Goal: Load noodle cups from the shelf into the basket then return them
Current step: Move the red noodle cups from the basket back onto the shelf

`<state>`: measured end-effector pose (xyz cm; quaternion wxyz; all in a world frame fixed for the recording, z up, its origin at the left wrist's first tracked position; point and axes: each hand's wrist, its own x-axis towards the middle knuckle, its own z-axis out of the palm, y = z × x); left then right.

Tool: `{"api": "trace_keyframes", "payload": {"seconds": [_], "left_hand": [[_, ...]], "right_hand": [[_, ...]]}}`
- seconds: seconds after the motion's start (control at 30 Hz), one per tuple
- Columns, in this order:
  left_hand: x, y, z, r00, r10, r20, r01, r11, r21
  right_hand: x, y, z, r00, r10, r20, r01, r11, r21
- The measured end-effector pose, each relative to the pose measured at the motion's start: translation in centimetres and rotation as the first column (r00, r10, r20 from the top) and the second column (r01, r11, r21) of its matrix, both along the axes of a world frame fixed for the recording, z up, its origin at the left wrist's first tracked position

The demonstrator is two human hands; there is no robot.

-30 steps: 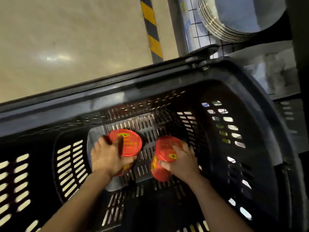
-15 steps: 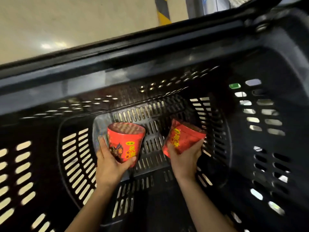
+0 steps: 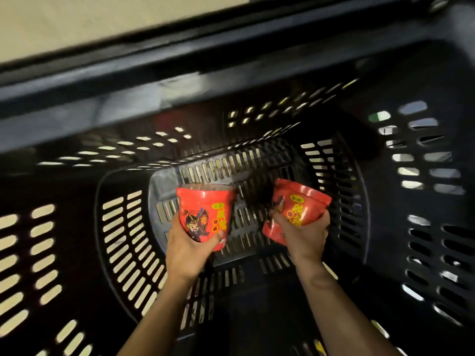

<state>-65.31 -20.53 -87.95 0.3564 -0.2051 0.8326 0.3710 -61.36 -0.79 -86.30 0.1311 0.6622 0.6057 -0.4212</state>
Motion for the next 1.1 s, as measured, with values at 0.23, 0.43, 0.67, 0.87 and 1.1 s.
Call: {"api": "trace_keyframes", "payload": {"seconds": [0.23,0.43,0.67,0.87,1.1], "left_hand": [[-1.4,0.9,8.8,0.983,0.169,0.074,-0.180,0.970,0.164],[-2.0,2.3,23.4,0.950,0.296,0.097,-0.311,0.903,0.295],[-3.6,3.8,43.6,0.945,0.319,-0.070,-0.250,0.847,0.469],[-4.7,4.8,58.6,0.923,0.347,-0.168,-0.155,0.734,0.662],[-4.9,4.2,69.7,0.940,0.285,-0.185,-0.007,0.560,0.829]], "right_hand": [[-0.2,-1.7,8.6,0.995,0.016,-0.094,-0.030,0.988,-0.153],[0.0,-1.8,22.1,0.965,-0.064,-0.255,0.008,0.977,-0.214],[-0.2,0.0,41.4,0.857,-0.145,-0.494,0.050,0.978,-0.201],[0.5,1.1,56.7,0.667,-0.174,-0.725,0.053,0.981,-0.187],[3.4,-0.1,68.5,0.446,-0.166,-0.880,0.199,0.976,-0.083]]}}
